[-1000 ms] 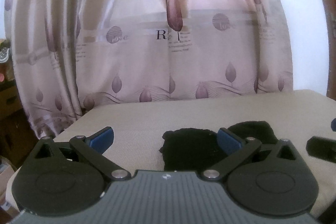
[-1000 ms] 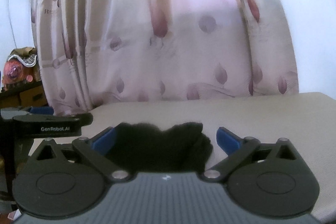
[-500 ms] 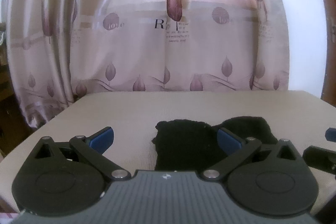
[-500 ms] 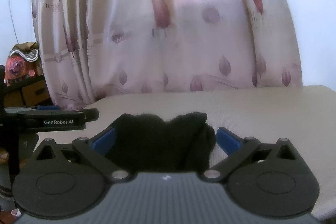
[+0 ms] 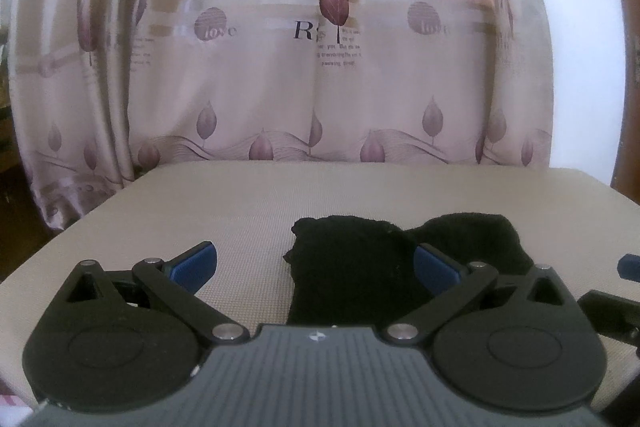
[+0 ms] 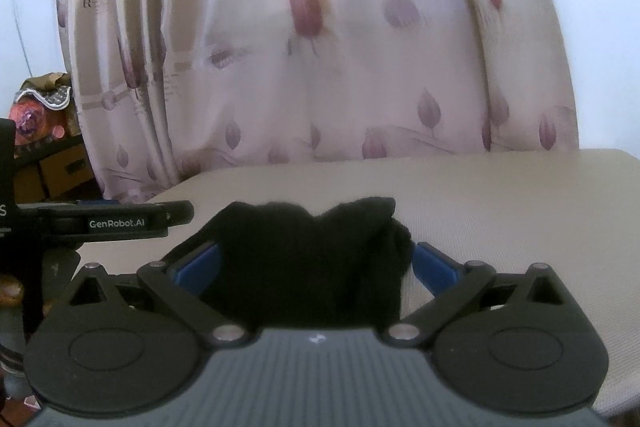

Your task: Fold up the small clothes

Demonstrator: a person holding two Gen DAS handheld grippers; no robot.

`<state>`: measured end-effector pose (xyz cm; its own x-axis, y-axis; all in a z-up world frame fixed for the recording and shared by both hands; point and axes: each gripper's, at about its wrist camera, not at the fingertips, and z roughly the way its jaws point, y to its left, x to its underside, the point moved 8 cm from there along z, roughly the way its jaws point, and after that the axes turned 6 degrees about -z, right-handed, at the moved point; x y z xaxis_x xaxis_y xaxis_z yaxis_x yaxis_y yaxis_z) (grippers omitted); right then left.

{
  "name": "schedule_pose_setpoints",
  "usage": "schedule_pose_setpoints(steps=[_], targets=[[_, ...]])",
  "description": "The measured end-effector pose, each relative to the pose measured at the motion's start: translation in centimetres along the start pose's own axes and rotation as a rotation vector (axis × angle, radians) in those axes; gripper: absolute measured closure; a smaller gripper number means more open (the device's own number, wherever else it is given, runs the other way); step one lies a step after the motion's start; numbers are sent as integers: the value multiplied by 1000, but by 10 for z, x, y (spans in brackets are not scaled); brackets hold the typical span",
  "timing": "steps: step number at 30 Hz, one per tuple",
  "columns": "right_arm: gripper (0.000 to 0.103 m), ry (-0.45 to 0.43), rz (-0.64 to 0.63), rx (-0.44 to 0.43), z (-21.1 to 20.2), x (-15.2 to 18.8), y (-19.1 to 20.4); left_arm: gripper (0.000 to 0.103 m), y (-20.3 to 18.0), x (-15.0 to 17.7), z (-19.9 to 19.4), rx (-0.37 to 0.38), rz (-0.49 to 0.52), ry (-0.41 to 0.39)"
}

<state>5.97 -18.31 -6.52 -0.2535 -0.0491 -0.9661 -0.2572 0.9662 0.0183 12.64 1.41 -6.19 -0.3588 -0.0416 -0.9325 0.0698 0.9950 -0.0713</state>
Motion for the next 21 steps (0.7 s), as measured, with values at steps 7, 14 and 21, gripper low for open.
schedule_pose_setpoints(steps=[7,14,21], targets=[[0,12,-27,52,6,1,-4,0,0,4,4,-13,-8,1],[0,31,-14,68,14,4,-11,0,-2,9,10,-11,1,20],[0,45,-23,63,18,6,-10,0,-4,16,19,13,-27,70]])
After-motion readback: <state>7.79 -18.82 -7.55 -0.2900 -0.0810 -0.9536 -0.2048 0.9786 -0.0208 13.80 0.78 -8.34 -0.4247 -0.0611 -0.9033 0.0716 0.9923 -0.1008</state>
